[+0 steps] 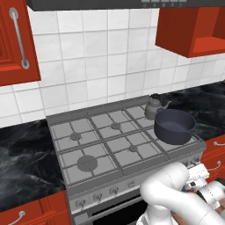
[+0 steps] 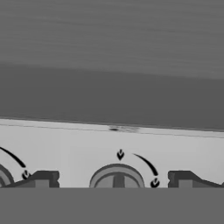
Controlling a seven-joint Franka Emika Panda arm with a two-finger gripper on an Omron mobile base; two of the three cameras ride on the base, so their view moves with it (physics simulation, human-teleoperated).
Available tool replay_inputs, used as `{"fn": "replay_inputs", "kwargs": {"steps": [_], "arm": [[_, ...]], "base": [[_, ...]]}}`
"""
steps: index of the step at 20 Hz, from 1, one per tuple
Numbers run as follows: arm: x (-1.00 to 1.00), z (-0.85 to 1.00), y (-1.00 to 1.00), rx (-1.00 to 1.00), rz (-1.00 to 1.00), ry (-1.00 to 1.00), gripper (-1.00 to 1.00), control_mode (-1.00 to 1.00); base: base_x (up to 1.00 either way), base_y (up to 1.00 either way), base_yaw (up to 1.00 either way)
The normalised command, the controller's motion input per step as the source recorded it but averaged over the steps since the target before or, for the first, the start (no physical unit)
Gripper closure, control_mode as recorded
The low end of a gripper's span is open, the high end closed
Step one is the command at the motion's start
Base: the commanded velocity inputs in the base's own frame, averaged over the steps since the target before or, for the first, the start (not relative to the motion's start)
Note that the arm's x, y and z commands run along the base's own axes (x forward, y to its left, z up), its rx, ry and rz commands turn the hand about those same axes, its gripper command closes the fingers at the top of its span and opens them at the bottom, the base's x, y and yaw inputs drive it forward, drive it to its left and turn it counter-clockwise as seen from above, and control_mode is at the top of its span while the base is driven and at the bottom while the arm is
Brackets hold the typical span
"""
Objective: Pick the kettle from the cabinet and place it on a stove burner. Then pick the pot from the counter and place it on another stove burner. Finally, turn both burners on.
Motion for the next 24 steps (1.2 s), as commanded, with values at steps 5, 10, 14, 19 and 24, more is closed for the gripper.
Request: {"fn": "replay_inputs", "kwargs": {"steps": [5, 10, 14, 19, 24], "arm": [[0.15, 0.11, 0.02, -0.02, 0.0, 0.0, -1.0, -1.0], [0.0, 0.2, 0.01, -0.02, 0.0, 0.0, -1.0, -1.0], [-0.01, 0.16, 0.03, -0.02, 0.0, -0.03, -1.0, -1.0], [0.01, -0.04, 0.21, -0.03, 0.0, 0.0, -1.0, -1.0], [0.11, -0.26, 0.24, 0.0, 0.0, 0.04, 1.0, -1.0]], "base": [[0.0, 0.0, 0.0], [0.0, 0.0, 0.0], [0.0, 0.0, 0.0], [0.0, 0.0, 0.0], [0.0, 0.0, 0.0]]}}
